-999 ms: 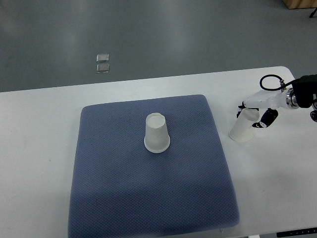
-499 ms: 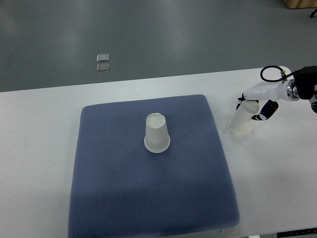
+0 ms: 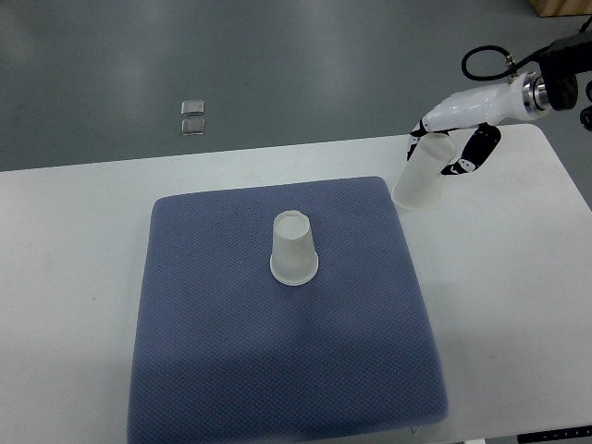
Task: Stack paper cups
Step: 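Lift the cup and carry it over the cup on the cushion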
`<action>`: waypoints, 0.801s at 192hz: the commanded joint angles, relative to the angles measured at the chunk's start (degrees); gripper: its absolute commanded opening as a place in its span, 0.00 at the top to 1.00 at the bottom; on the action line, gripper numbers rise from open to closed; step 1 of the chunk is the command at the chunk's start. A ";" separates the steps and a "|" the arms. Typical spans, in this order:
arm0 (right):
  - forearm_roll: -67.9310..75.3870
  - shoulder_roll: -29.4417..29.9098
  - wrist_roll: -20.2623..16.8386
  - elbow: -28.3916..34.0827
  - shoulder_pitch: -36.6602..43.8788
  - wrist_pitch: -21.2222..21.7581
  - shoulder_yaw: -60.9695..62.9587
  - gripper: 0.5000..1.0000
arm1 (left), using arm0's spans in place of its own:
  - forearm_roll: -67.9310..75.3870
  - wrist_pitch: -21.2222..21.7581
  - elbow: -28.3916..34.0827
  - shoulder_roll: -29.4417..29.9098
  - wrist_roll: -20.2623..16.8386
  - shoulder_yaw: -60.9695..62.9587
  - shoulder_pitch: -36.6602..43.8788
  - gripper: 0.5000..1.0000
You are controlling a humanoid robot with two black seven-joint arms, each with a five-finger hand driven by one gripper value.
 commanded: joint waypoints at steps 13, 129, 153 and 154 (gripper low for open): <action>0.67 3.02 0.92 3.28 5.86 5.80 3.62 0.91 | -0.03 0.00 0.00 0.00 0.00 -0.01 0.00 0.00; 0.23 18.67 -1.37 -2.96 4.19 10.90 11.36 0.91 | -0.03 0.00 0.00 0.00 0.00 -0.01 0.00 0.00; 0.15 18.75 -1.37 -2.96 3.31 10.63 11.27 0.91 | -0.03 0.00 0.00 0.00 0.00 -0.01 0.00 0.00; 0.15 18.75 -1.37 -2.96 3.31 10.63 11.27 0.91 | -0.03 0.00 0.00 0.00 0.00 -0.01 0.00 0.00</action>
